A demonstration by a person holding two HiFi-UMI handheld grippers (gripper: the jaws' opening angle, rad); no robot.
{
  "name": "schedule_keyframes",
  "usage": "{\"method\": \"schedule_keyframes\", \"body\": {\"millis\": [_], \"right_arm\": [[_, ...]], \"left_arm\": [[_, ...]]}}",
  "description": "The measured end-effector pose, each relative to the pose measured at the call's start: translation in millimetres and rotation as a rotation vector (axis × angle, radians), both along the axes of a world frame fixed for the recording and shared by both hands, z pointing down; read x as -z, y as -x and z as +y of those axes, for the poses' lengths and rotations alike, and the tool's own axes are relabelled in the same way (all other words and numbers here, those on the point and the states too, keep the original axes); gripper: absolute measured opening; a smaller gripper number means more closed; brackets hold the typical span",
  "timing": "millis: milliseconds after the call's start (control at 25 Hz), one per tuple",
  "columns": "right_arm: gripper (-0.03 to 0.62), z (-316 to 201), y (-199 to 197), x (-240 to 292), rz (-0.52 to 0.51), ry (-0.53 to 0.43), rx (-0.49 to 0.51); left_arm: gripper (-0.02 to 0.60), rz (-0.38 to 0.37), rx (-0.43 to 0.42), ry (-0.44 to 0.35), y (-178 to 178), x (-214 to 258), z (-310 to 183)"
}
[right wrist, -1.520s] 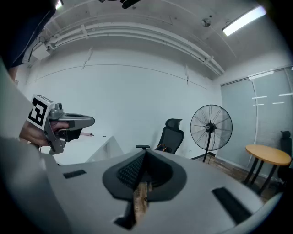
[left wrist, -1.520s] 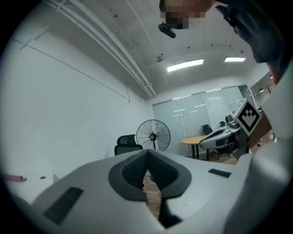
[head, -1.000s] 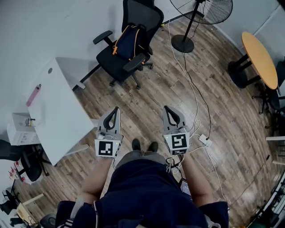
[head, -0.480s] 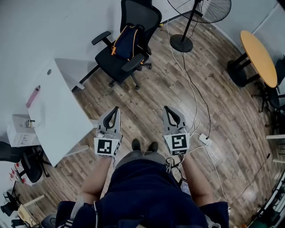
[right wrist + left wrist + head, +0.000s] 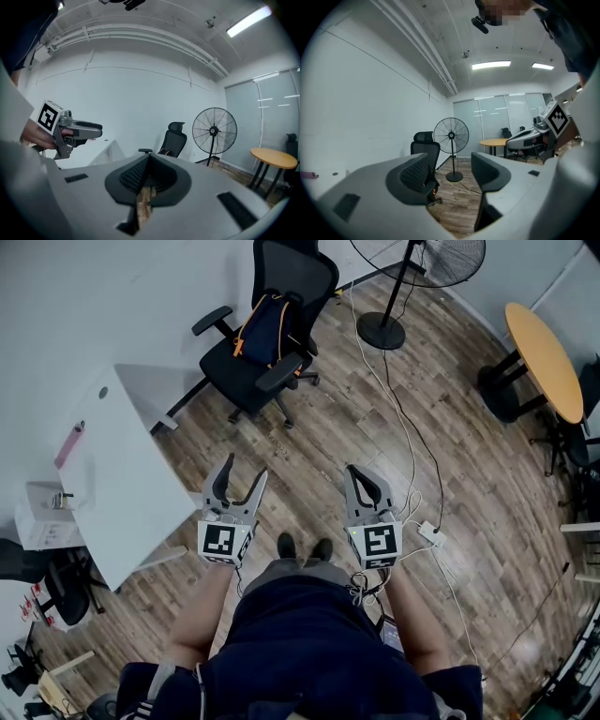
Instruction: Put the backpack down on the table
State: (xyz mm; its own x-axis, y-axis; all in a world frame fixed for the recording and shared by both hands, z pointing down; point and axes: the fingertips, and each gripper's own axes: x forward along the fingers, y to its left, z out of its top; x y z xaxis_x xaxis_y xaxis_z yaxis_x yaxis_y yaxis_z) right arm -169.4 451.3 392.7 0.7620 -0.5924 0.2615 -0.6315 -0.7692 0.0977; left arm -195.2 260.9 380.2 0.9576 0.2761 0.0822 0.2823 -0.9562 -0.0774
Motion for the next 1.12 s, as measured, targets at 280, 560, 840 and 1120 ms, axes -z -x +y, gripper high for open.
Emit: {"method": "schedule_keyframes", "body": {"millis": [280,560,840,1120], "right_arm": [[0.0,8,1,2,0.001,-0.004,0.004],[0.0,26,-3,1,-0.008,-0.01,0.016],[0.0,42,-11,2,0.003,-0.019,0.069],[0.0,47,-36,-3,0.003,-0.013,0.096]], "left_arm": [[0.38,0.012,-0.002,0.016,-7,4,-1],[0.407,0.008,0.017,0.017,-17,4,7],[0.405,0.025,0.056,0.002,-33,9,17],[0.405,0.037,0.044,-0.015,-71,11,23]]}}
